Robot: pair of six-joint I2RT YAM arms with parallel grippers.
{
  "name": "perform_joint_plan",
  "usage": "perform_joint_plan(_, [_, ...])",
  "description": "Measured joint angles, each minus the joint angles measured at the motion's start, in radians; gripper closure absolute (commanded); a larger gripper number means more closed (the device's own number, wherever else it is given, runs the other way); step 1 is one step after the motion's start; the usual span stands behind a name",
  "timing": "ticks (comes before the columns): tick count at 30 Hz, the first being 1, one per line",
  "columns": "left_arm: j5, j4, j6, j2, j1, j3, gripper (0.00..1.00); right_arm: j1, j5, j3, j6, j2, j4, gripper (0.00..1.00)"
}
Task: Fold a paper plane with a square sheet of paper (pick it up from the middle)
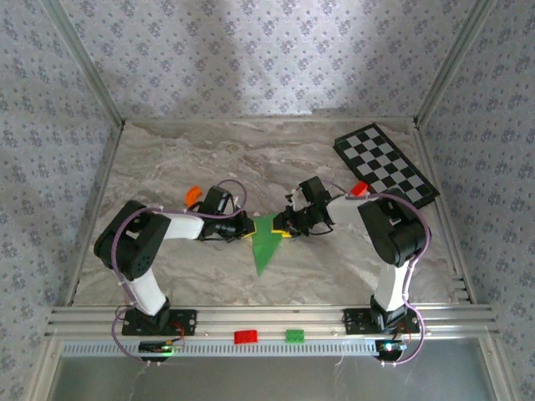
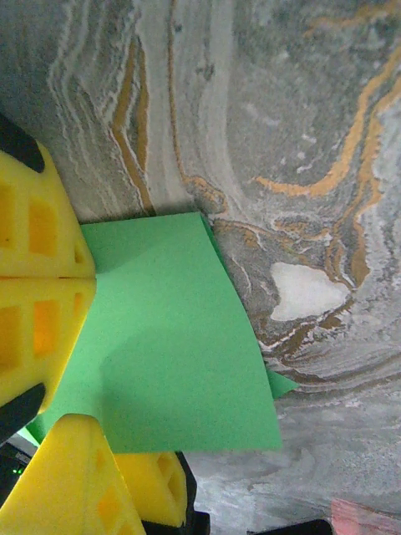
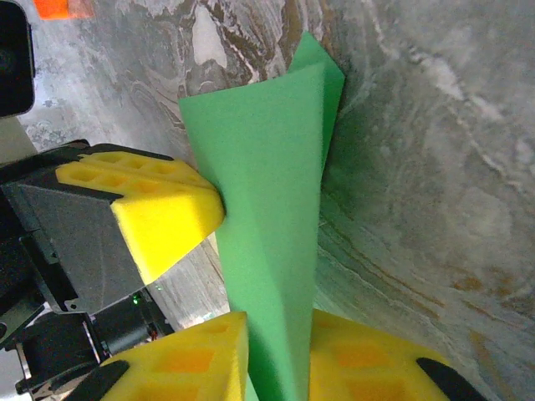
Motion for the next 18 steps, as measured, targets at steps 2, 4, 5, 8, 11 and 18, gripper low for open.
perform_joint_plan(2, [0.000, 0.000, 0.000, 0.000, 0.000, 0.000, 0.92, 0.000, -0.003, 0.007, -0.001, 0.003, 0.000, 0.82])
perform_joint_plan(4, [0.000, 0.000, 0.002, 0.000, 0.000, 0.000, 0.92, 0.000, -0.005, 0.011, -0.005, 0.008, 0.000, 0.85])
perform_joint_plan(5, [0.000, -0.001, 0.003, 0.000, 0.000, 0.001, 0.91, 0.000, -0.005, 0.012, -0.004, 0.009, 0.000, 0.89])
perform_joint_plan(8, [0.000, -0.002, 0.003, -0.003, 0.000, 0.002, 0.85, 0.000, -0.005, 0.012, -0.002, 0.009, 0.001, 0.93])
perform_joint_plan(11, [-0.009, -0.025, 0.006, -0.033, -0.006, 0.001, 0.74, 0.000, 0.003, 0.002, 0.019, -0.005, 0.014, 1.00])
perform_joint_plan(18, [-0.152, -0.132, 0.083, -0.272, -0.054, -0.016, 0.61, -0.002, 0.155, -0.162, 0.253, -0.150, 0.222, 1.00])
